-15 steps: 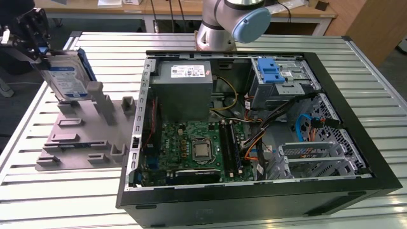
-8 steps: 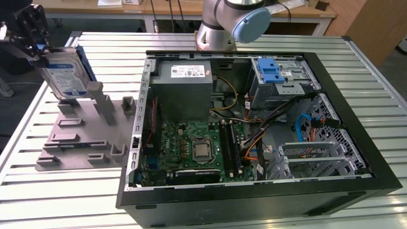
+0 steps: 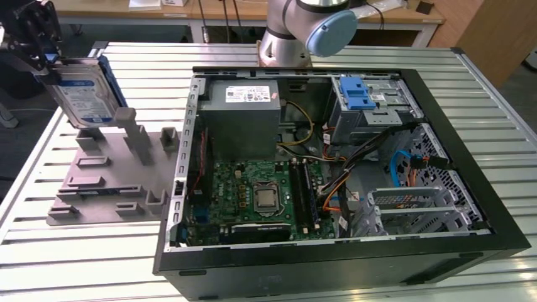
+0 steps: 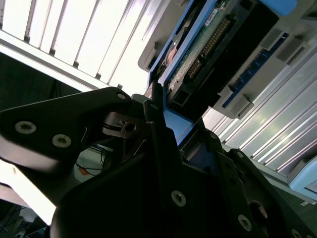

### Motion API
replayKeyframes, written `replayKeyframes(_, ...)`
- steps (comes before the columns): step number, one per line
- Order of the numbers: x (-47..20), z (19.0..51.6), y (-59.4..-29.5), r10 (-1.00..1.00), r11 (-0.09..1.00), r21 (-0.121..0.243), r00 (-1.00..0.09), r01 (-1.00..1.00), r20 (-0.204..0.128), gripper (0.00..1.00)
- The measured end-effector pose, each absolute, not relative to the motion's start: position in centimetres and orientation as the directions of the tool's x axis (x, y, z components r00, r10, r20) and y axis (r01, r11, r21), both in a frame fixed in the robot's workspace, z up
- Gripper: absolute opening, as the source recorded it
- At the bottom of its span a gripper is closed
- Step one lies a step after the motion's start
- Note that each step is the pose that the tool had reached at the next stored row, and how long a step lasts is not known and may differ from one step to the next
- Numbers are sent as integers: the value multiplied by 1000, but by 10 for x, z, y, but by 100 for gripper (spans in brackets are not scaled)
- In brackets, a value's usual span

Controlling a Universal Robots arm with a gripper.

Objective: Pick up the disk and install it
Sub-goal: 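Pick up the disk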

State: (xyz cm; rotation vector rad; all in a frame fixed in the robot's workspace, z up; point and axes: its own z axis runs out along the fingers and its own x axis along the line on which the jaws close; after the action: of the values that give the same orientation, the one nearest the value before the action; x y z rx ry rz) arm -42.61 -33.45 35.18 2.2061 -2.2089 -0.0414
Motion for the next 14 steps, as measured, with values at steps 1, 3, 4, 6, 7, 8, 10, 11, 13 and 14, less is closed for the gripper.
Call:
replayKeyframes(1, -426, 353, -335, -1000, 1, 33, -1, -999, -5, 36)
replayKeyframes(3, -426, 356, -335, -1000, 1, 33, -1, -999, -5, 36)
replayKeyframes(4, -426, 357, -335, -1000, 1, 32, -1, -999, -5, 36)
replayKeyframes(6, -426, 360, -335, -1000, 1, 33, -1, -999, -5, 36)
replayKeyframes(7, -426, 361, -335, -1000, 1, 33, -1, -999, -5, 36)
replayKeyframes(8, -426, 362, -335, -1000, 1, 33, -1, -999, -5, 36)
replayKeyframes(10, -426, 364, -335, -1000, 1, 33, -1, -999, -5, 36)
replayKeyframes(11, -426, 365, -335, -1000, 1, 33, -1, -999, -5, 36)
replayKeyframes(13, -426, 367, -335, -1000, 1, 33, -1, -999, -5, 36)
replayKeyframes(14, -426, 368, -335, -1000, 1, 33, -1, -999, -6, 36)
